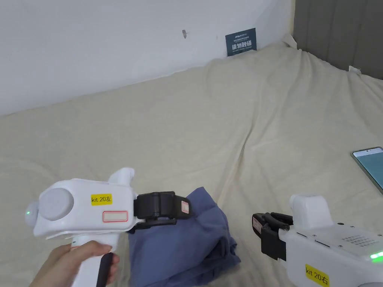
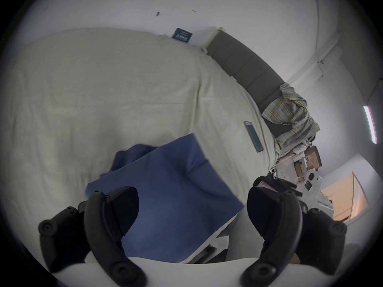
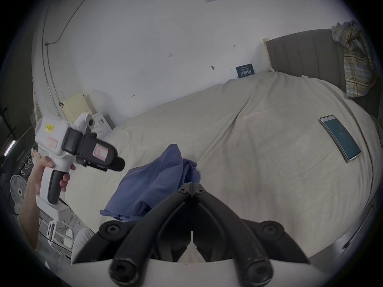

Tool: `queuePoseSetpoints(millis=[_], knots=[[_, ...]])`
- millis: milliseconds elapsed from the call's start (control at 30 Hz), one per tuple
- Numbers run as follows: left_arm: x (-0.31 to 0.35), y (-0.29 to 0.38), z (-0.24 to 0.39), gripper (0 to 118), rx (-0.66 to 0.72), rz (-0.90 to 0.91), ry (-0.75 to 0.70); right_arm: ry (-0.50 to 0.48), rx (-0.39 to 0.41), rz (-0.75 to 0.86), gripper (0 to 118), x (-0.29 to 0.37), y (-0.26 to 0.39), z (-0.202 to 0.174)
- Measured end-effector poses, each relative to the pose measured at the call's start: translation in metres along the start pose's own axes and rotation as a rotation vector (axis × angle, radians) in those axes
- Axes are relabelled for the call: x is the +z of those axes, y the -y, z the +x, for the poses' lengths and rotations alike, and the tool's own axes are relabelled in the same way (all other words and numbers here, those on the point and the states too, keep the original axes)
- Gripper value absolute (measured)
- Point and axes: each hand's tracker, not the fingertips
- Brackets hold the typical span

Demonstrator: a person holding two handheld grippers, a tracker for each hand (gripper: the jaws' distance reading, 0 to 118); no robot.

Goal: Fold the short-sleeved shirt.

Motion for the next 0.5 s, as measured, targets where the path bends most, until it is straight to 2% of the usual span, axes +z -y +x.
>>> queuePoseSetpoints(millis=[33,100,133,167,267,400,500], knots=[[0.003,0.006,-0.005,90,0.022,0.016,-0.01,0.001,-0.001,0.001,0,0.001,0.0,0.001],[0.005,0.018,-0.012,37,0.043,0.055,0.006,0.009,-0.001,-0.001,0,0.001,0.0,0.002],[0.004,0.022,-0.015,14,0.05,0.062,0.014,0.013,0.001,-0.005,0,0.0,0.0,0.003],[0.001,0.024,-0.016,6,0.067,0.073,0.01,0.017,0.001,-0.008,0,0.0,0.0,0.004],[-0.016,0.029,-0.017,5,0.082,0.084,-0.034,0.023,-0.002,-0.013,0,0.001,0.001,0.006],[-0.044,0.027,-0.004,4,0.105,0.077,0.089,0.036,0.007,-0.018,0,0.002,0.003,0.009],[-0.071,0.024,0.014,4,0.051,0.028,0.062,0.051,0.007,-0.025,0,0.003,0.005,0.013]])
